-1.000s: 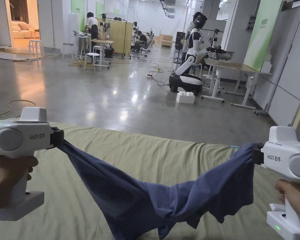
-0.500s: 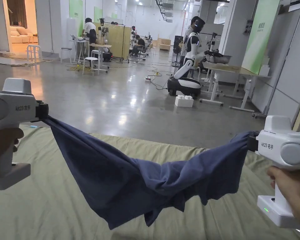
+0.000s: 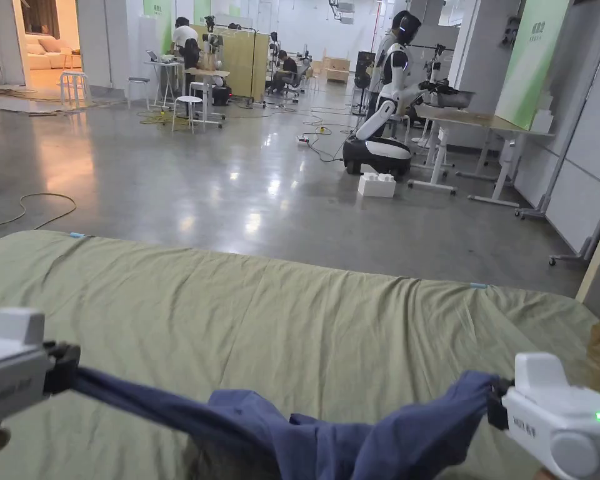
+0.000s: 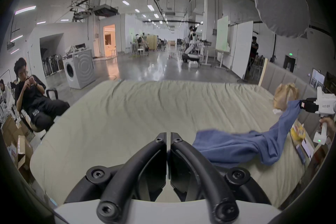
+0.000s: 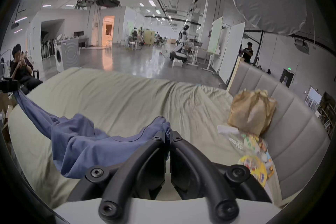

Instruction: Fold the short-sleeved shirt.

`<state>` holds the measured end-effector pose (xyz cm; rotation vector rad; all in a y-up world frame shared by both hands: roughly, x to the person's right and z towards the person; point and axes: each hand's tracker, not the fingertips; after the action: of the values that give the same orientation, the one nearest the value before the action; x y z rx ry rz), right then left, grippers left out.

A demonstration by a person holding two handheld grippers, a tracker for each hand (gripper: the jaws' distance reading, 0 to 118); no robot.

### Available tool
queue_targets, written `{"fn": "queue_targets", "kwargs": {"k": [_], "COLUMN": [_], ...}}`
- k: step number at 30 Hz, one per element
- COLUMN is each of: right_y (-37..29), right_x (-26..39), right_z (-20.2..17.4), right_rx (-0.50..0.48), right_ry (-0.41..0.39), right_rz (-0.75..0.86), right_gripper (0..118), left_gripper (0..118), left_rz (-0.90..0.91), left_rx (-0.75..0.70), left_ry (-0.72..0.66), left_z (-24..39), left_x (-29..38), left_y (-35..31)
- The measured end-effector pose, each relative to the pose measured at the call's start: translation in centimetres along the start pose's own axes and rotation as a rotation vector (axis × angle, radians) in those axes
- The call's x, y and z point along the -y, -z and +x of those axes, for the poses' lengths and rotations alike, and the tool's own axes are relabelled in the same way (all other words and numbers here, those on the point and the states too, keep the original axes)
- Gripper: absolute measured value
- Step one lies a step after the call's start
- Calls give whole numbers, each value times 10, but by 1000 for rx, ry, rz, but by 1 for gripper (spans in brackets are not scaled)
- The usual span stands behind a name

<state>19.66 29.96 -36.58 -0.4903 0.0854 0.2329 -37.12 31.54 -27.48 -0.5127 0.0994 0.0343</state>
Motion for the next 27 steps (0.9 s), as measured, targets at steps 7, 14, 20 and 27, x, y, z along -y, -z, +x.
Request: {"fn": "queue_targets", "kwargs": {"k": [7, 14, 20, 27], "right_y": [-8, -3, -10, -45], "right_x": [93, 137, 139, 99], "right_z": [-1, -9, -20, -51], "right_rx": [46, 56, 110, 86], "right_ry": [50, 79, 55, 134], "right_rz": [-117, -185, -137, 106], "right_gripper": [4, 4, 70, 87], "left_gripper": [3, 3, 3, 49], "left_rz": [-172, -267, -267, -53], "left_rx": [-28, -26, 15, 68], "left_ry": [-158, -202, -164, -81], "left_z": [-20, -21, 6, 63], "left_x": [113, 174, 169, 123], "left_y": [-13, 15, 31, 13]}}
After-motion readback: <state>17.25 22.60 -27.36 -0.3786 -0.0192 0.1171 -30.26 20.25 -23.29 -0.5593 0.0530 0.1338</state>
